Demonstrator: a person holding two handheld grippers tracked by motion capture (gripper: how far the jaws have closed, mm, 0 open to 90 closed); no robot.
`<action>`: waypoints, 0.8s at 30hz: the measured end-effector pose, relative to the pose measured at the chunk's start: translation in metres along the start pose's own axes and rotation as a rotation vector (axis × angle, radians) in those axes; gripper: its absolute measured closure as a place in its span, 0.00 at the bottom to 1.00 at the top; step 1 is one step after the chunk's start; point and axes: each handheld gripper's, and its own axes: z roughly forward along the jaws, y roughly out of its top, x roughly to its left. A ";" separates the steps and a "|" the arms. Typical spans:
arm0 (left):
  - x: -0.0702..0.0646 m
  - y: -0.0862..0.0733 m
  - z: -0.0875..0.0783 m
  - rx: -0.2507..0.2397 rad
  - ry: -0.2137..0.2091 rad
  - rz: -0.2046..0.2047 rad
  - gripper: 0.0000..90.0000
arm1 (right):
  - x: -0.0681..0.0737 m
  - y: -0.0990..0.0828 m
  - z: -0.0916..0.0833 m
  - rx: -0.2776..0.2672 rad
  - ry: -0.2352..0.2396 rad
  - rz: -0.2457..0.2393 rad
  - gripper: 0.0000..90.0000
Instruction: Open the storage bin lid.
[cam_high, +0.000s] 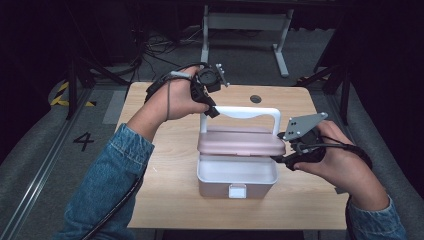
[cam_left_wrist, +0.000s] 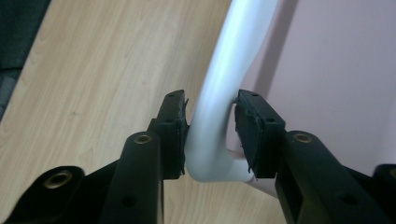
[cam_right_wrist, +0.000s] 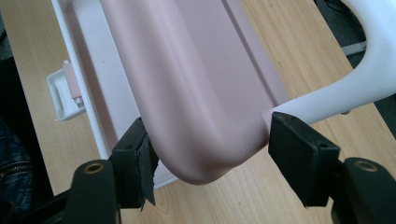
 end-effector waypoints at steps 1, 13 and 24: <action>0.000 -0.001 -0.002 -0.008 0.004 -0.008 0.66 | 0.000 0.000 0.000 0.000 0.000 -0.002 0.39; 0.001 -0.031 -0.018 -0.009 0.073 -0.051 0.59 | -0.005 0.002 -0.004 -0.012 0.017 0.016 0.42; 0.004 -0.070 -0.006 0.056 0.093 -0.107 0.59 | -0.015 0.012 -0.010 -0.014 -0.002 0.029 0.48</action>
